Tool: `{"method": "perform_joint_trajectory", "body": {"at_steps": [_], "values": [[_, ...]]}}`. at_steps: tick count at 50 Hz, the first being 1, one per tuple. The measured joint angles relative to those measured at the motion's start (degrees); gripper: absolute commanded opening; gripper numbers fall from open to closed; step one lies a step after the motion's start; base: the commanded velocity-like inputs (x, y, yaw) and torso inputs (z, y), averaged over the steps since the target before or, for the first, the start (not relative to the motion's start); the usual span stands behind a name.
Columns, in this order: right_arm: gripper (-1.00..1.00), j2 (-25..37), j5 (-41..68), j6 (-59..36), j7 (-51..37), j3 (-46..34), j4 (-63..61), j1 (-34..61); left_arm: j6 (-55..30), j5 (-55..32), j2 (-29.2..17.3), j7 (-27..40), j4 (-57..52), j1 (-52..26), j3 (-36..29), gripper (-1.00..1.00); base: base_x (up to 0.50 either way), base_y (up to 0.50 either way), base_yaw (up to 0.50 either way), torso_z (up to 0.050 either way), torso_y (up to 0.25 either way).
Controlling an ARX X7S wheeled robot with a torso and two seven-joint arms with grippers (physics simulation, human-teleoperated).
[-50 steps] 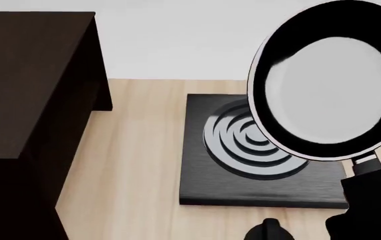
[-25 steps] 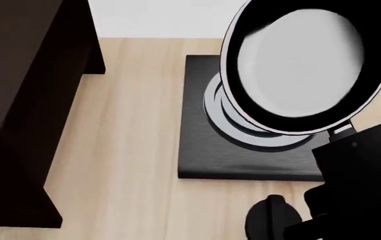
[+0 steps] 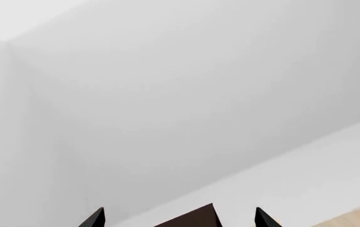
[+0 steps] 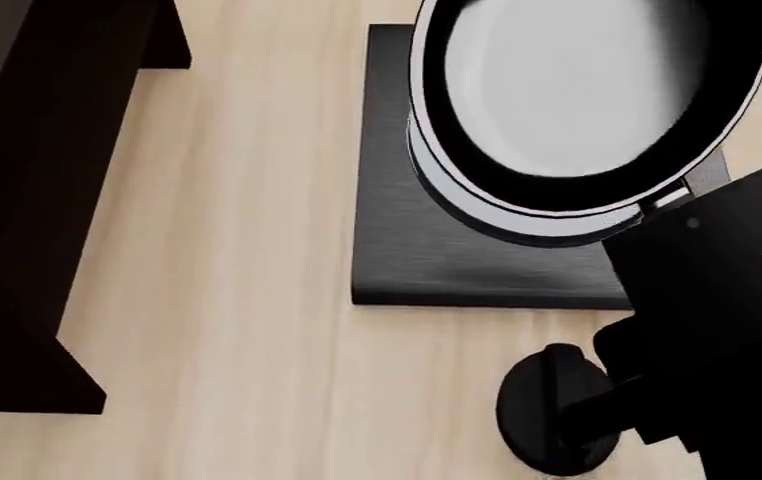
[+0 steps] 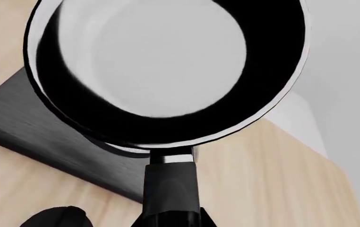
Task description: Put the frying pan under the cabinet shelf.
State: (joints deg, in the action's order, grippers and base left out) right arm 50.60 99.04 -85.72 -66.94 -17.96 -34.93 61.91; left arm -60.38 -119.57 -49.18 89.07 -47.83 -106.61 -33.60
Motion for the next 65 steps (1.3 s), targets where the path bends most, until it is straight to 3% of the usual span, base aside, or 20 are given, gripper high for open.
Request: {"method": "perform_joint_trajectory", "body": {"at_steps": [20, 35, 65], "values": [[-1.00, -1.4, 8.2, 0.2, -5.8, -9.7, 4.1, 13.9, 6.9, -2.5, -4.0, 0.0, -1.8, -10.1, -8.9, 1.00, 0.00, 0.00, 0.00, 0.024, -0.163], [-1.00, -4.3, 13.2, 1.9, -7.8, -15.5, 7.4, 21.8, 10.8, -3.5, -6.5, -0.1, -3.3, -15.5, -13.3, 1.00, 0.00, 0.00, 0.00, 0.003, -0.007], [-1.00, -9.0, 19.3, 4.7, -7.7, -24.3, 11.8, 27.0, 13.3, -3.7, -9.0, -0.9, -4.3, -19.7, -16.4, 1.00, 0.00, 0.00, 0.00, 0.000, 0.002]]}}
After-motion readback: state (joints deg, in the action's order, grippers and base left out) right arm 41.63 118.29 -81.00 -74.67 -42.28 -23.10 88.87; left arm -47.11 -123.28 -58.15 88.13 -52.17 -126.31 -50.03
